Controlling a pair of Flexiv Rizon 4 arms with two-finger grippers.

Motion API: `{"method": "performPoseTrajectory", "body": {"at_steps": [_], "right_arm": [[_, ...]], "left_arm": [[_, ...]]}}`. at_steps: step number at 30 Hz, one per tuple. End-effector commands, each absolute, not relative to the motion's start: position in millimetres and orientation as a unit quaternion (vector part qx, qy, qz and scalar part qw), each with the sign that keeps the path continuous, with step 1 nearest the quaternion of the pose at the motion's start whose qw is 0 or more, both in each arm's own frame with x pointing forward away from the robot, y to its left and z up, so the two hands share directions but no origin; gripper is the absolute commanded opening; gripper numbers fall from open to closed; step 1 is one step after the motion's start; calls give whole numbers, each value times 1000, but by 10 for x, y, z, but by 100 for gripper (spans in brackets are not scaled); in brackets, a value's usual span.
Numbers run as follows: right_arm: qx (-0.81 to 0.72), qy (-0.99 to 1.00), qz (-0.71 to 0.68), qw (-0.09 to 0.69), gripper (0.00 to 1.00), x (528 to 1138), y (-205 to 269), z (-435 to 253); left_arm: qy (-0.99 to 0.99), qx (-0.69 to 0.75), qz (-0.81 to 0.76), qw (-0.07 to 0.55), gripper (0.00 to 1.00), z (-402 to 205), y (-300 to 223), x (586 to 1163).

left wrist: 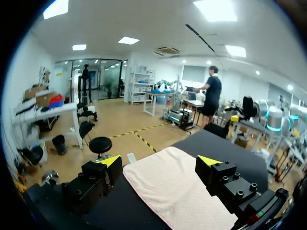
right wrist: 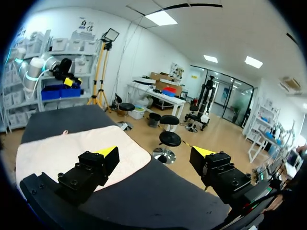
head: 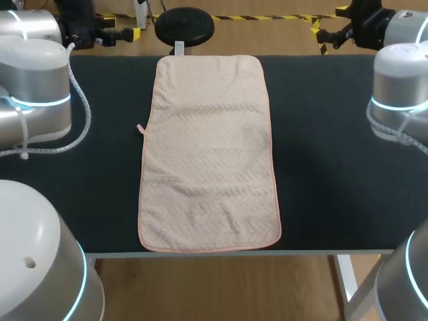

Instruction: Fold the towel

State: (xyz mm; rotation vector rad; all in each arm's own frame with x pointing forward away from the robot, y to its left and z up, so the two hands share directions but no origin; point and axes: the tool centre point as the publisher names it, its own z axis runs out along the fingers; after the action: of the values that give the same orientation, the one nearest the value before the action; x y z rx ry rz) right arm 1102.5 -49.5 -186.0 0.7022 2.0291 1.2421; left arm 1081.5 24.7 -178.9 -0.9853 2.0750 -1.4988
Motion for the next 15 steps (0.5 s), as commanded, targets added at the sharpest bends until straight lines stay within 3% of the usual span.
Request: {"method": "performPoseTrajectory", "body": {"at_steps": [1,8,15], "right_arm": [[210,821,422,321,100,11059,-446,-1842],[94,896,330,281,100,10960,-262,-1857],[39,937,264,225,100,10807,-68,-1929]], "left_arm": [[804,-295,-475,200,100,-1770,196,10787],[906,-162,-336,200,100,-1820,26,10571],[958,-86,-222,162,100,-1885,40,10340]]}}
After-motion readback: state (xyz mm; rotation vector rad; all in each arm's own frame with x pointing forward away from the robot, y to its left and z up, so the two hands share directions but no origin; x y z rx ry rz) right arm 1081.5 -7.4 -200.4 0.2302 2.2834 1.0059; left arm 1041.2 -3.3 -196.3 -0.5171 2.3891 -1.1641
